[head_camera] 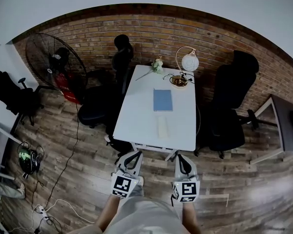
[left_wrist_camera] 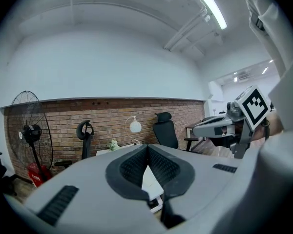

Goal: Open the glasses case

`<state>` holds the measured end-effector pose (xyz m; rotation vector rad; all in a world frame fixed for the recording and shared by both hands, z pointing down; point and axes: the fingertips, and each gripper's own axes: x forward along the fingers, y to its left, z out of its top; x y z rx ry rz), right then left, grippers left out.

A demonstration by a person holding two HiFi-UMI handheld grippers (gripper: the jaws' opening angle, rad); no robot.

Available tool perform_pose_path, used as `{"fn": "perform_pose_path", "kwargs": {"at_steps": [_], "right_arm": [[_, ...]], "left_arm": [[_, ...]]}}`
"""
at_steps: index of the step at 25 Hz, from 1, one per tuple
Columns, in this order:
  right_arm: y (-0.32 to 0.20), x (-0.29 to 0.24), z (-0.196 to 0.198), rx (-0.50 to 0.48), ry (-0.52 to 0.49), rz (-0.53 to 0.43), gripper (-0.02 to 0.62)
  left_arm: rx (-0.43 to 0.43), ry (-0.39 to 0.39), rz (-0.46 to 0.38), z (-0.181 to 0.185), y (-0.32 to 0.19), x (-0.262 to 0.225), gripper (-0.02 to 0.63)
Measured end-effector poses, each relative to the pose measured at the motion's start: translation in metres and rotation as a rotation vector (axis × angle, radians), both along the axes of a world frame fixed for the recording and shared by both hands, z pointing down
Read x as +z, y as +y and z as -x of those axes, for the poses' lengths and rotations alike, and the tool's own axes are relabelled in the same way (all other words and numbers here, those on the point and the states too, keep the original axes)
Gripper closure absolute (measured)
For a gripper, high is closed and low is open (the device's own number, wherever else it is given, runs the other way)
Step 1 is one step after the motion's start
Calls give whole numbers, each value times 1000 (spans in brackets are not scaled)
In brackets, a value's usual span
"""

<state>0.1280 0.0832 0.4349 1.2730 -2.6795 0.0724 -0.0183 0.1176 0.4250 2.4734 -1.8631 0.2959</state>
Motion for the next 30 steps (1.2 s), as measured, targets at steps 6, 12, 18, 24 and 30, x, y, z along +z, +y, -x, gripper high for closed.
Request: {"fn": "perform_pose_path", "kwargs": {"at_steps": [6, 12, 18, 24, 30], "right_arm": [[-23, 1, 19, 28, 14, 11, 589], [-45, 0, 42, 51, 26, 9, 589], [-68, 1, 66, 71, 49, 8, 589], [-88, 2, 89, 89, 72, 4, 589], [-98, 6, 104, 136, 83, 18, 589]], "left_arm": [[28, 5, -4, 20, -28, -1, 604], [51, 20, 0, 44, -54, 1, 603], [78, 30, -3, 67, -82, 2, 603], [104, 47, 4, 90, -106, 8, 603], [136, 65, -4, 103, -126, 11, 603]]}}
